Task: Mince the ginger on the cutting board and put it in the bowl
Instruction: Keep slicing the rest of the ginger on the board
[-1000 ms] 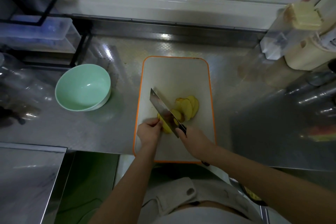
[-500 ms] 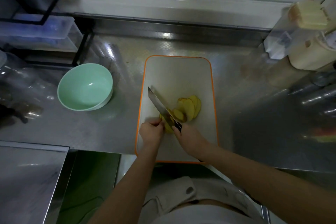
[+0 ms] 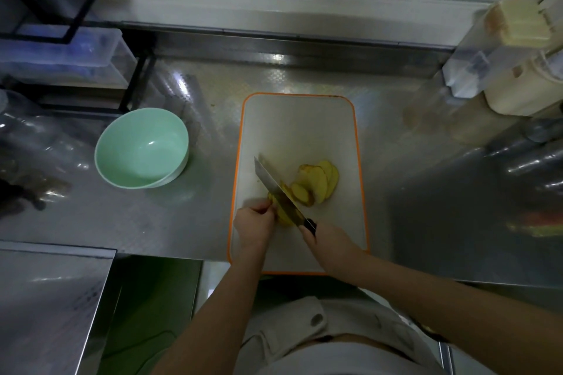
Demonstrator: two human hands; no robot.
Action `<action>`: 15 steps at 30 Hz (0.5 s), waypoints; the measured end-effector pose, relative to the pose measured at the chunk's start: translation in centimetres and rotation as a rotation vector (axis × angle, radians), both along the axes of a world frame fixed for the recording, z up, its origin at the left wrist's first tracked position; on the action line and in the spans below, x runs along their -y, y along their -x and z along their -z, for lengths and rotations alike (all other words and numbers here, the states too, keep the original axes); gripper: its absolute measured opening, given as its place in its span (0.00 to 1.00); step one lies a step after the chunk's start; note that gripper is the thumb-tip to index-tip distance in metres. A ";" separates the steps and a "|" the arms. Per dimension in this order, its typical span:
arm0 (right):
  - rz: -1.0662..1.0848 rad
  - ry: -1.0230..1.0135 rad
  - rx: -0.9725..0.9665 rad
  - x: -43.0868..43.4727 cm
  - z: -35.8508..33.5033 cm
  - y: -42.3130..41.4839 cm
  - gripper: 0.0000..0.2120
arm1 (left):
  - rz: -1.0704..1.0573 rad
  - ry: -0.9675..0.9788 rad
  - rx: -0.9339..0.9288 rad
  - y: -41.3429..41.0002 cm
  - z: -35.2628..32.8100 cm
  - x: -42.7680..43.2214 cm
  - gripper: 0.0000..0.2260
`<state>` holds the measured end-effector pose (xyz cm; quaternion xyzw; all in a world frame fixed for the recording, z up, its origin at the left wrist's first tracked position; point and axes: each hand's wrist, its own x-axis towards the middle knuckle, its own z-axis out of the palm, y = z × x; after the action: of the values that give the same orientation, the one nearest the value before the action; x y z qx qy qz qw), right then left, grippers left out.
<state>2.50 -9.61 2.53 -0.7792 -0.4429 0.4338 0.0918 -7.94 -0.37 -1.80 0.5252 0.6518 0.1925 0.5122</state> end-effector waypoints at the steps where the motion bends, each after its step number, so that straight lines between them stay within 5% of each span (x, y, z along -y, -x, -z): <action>1: -0.001 -0.007 0.007 -0.2 0.2 0.1 0.16 | 0.001 -0.001 -0.001 0.0 0.0 0.0 0.05; 11: 0.011 -0.051 -0.061 -1.3 2.1 -1.0 0.14 | 0.008 -0.052 -0.059 -0.1 0.4 0.1 0.07; 15: 0.016 -0.008 -0.045 -2.8 1.5 -3.3 0.20 | 0.016 -0.061 -0.018 0.2 0.4 0.3 0.05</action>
<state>5.81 -6.76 1.07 -0.7724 -0.4364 0.4486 0.1083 -8.13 -0.64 -2.24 0.5475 0.6459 0.2034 0.4916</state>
